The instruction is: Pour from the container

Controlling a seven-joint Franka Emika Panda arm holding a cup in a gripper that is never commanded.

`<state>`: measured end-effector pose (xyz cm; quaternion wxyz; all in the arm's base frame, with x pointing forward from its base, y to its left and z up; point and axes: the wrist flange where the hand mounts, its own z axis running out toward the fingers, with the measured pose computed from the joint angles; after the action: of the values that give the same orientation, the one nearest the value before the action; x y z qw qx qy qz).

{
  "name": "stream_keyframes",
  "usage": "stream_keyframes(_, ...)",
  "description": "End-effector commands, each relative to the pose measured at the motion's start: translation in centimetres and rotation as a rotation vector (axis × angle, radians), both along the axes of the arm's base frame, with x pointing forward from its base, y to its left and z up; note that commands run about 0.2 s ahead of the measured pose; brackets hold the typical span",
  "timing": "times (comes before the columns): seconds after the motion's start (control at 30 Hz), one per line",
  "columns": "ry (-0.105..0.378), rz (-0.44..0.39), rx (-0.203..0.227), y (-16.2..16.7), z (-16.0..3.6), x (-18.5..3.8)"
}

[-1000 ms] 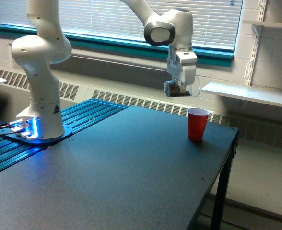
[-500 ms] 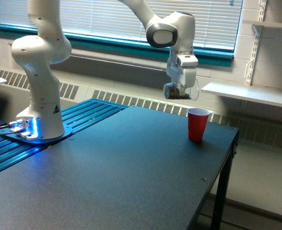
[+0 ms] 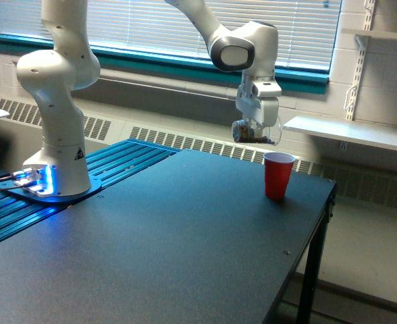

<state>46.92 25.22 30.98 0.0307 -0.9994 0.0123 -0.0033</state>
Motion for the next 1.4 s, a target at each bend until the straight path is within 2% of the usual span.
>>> stream_keyframes(0.03, 0.005, -0.012, -0.006, 0.9, -0.1, 0.2)
stream_keyframes(0.57, 0.031, -0.009, -0.032, 1.5, -1.0, 0.7)
stream_keyframes(1.4, 0.045, -0.003, -0.045, 1.5, -0.9, 1.0)
